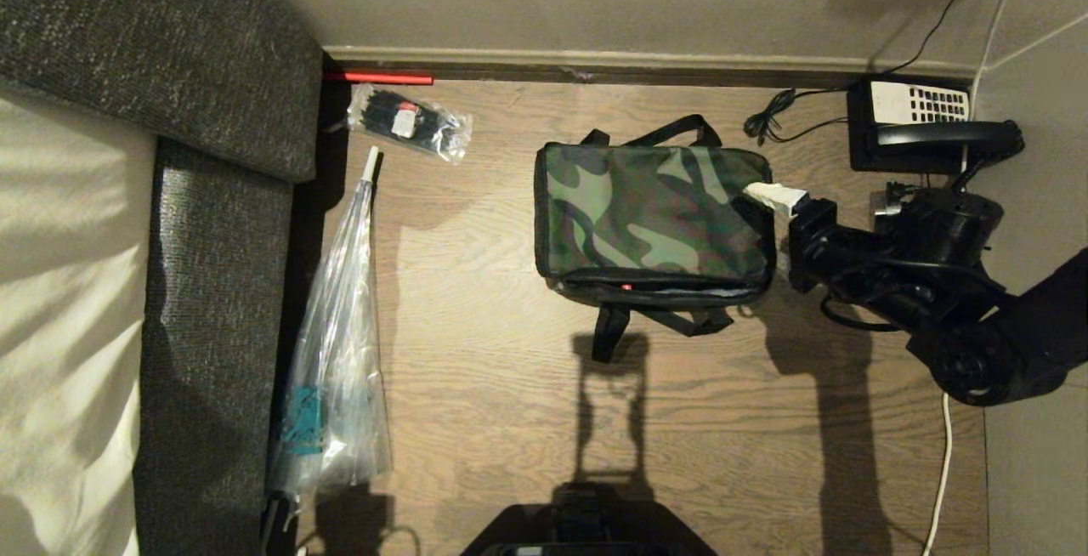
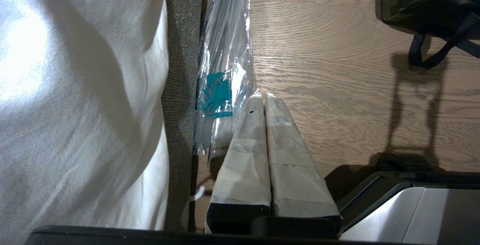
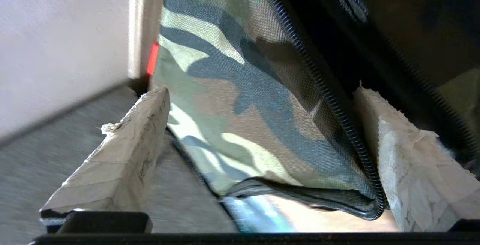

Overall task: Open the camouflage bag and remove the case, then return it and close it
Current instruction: Open the top of the storage box

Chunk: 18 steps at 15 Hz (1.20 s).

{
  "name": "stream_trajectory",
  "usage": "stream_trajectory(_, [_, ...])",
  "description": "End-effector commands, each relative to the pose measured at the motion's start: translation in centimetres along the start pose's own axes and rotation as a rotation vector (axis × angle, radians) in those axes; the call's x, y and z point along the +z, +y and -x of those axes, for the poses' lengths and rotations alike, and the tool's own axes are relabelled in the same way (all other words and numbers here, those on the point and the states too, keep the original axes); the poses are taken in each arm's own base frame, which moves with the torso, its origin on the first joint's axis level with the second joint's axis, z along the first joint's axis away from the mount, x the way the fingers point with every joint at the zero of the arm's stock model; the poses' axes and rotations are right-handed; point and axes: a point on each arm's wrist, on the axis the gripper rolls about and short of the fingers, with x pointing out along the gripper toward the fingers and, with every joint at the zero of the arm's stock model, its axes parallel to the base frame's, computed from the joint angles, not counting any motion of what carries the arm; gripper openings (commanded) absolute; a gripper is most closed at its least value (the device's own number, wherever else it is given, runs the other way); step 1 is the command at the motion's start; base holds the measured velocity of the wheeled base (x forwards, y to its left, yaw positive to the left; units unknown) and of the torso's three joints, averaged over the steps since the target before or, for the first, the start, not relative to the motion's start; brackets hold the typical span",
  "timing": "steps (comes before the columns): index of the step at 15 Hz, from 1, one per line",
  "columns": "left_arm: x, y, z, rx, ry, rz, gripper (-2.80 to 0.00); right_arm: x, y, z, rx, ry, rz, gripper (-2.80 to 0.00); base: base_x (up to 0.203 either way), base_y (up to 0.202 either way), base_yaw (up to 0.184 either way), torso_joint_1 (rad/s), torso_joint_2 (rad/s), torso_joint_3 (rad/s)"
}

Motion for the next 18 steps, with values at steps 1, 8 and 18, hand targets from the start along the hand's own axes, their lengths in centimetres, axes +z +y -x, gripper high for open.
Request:
stream_trajectory(1, [0.0,0.0,0.0,0.000,0.000,0.000,-2.80,0.1,0.4,0.0,0.020,0.001,-0.034,0.00,0.000,0.000,0.000,0.000,0.00,0.000])
stream_trajectory(8, [0.0,0.0,0.0,0.000,0.000,0.000,-2.80,0.9,1.9,-0.5,0.111,0.014,-0.043,0.00,0.000,0.000,0.000,0.000,0.00,0.000])
stream_trajectory(18, [0.0,0.0,0.0,0.000,0.000,0.000,-2.80,2.1,4.7,-0.3,0.184,-0.003,-0.123,0.00,0.000,0.000,0.000,0.000,0.00,0.000])
